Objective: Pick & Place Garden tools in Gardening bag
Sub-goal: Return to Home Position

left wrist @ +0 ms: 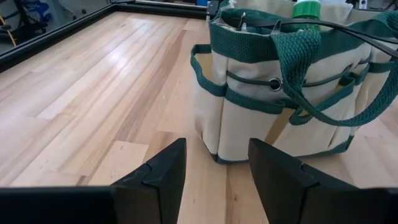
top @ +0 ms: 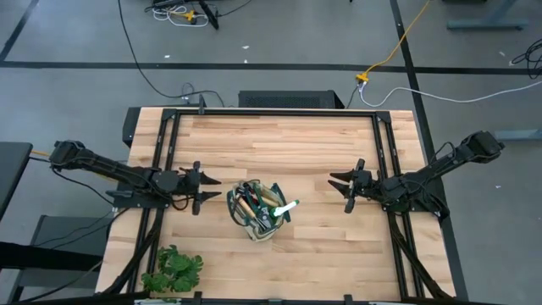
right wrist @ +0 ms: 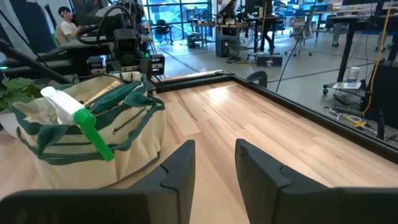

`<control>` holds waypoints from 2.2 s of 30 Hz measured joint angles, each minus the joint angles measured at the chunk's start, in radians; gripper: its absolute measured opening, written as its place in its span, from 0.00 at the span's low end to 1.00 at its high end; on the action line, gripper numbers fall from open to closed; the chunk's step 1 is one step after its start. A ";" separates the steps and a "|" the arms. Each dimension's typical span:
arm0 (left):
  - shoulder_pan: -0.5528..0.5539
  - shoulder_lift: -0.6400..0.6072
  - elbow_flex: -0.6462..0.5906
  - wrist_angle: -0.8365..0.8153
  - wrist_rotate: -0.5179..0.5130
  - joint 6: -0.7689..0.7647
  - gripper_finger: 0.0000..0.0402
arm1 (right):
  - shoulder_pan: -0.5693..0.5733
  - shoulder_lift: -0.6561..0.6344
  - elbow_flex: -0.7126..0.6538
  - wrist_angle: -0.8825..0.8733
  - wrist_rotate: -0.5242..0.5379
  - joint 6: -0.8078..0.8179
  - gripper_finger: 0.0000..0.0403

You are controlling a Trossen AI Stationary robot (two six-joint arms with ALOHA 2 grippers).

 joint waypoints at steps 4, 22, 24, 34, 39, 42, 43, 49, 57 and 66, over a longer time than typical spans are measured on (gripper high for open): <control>0.000 0.000 0.000 0.000 0.000 0.000 0.45 | 0.000 0.000 0.000 0.000 0.000 0.000 0.29; 0.003 -0.085 -0.001 0.000 -0.001 0.002 0.45 | -0.024 -0.114 -0.053 -0.029 0.000 -0.008 0.29; 0.003 -0.114 -0.001 0.000 -0.001 0.002 0.45 | -0.041 -0.139 -0.054 -0.043 -0.001 -0.010 0.29; 0.003 -0.244 -0.002 -0.002 -0.001 0.002 0.45 | -0.206 -0.344 -0.053 -0.034 0.002 -0.009 0.29; 0.003 -0.297 -0.002 -0.002 -0.001 0.001 0.45 | -0.293 -0.451 -0.053 -0.035 0.003 -0.008 0.29; 0.003 -0.331 -0.002 -0.002 -0.001 0.001 0.45 | -0.329 -0.530 -0.053 -0.034 0.003 -0.008 0.29; 0.003 -0.343 -0.002 -0.001 -0.001 0.001 0.45 | -0.339 -0.554 -0.053 -0.034 0.003 -0.008 0.29; 0.003 -0.402 -0.002 -0.001 -0.001 0.001 0.45 | -0.394 -0.706 -0.053 -0.034 0.003 -0.008 0.29; 0.014 -0.494 -0.002 -0.004 0.000 0.001 0.45 | -0.441 -0.751 -0.053 0.028 0.011 -0.008 0.29; 0.066 -0.515 -0.002 0.029 0.002 0.001 0.45 | -0.441 -0.751 -0.053 0.023 0.011 -0.008 0.29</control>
